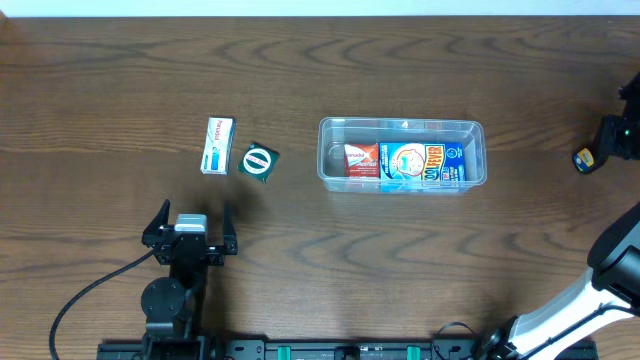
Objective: Pack container
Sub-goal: 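Move right gripper to the dark bottle and grasp its white cap, then lift the bottle and carry it over the container's left end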
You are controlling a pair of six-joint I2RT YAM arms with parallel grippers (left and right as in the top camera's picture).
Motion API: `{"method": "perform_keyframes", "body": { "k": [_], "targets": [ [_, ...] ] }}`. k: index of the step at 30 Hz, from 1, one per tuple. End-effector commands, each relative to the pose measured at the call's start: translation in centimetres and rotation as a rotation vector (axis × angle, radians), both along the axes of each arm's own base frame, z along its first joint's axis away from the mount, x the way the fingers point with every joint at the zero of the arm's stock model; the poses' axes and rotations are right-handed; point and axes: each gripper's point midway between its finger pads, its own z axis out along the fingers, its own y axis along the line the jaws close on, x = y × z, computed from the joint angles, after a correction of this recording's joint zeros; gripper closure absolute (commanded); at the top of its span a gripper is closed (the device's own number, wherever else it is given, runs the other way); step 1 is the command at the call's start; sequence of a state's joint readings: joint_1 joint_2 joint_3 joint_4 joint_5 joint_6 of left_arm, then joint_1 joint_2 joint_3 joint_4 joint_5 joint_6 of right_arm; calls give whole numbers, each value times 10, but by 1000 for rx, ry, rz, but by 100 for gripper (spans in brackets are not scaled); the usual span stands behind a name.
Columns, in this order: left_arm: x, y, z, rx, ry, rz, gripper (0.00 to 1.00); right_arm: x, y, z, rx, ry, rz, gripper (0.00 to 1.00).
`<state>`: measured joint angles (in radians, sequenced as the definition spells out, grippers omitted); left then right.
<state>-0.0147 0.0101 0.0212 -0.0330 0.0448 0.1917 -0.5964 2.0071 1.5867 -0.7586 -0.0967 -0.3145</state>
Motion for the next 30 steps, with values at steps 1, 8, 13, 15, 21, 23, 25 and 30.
{"method": "perform_keyframes", "body": {
  "k": [1,8,13,15,21,23,25,30],
  "targets": [
    [-1,5,-16,17,48,27,2,0,0,3,27,-14,-45,80],
    [-1,5,-16,17,48,27,2,11,2,32,26,-87,-103,79],
    [-1,5,-16,17,48,27,2,18,16,67,-3,-152,-80,79],
    [-1,5,-16,17,48,27,2,20,28,84,-14,-180,-55,79],
    [-1,5,-16,17,48,27,2,32,87,141,10,-301,-10,79],
    [-1,5,-16,17,48,27,2,35,112,156,29,-335,9,80],
    [-1,5,-16,17,48,27,2,37,140,169,61,-362,22,82],
    [-1,5,-16,17,48,27,2,38,223,189,152,-394,105,81]
  ]
}}
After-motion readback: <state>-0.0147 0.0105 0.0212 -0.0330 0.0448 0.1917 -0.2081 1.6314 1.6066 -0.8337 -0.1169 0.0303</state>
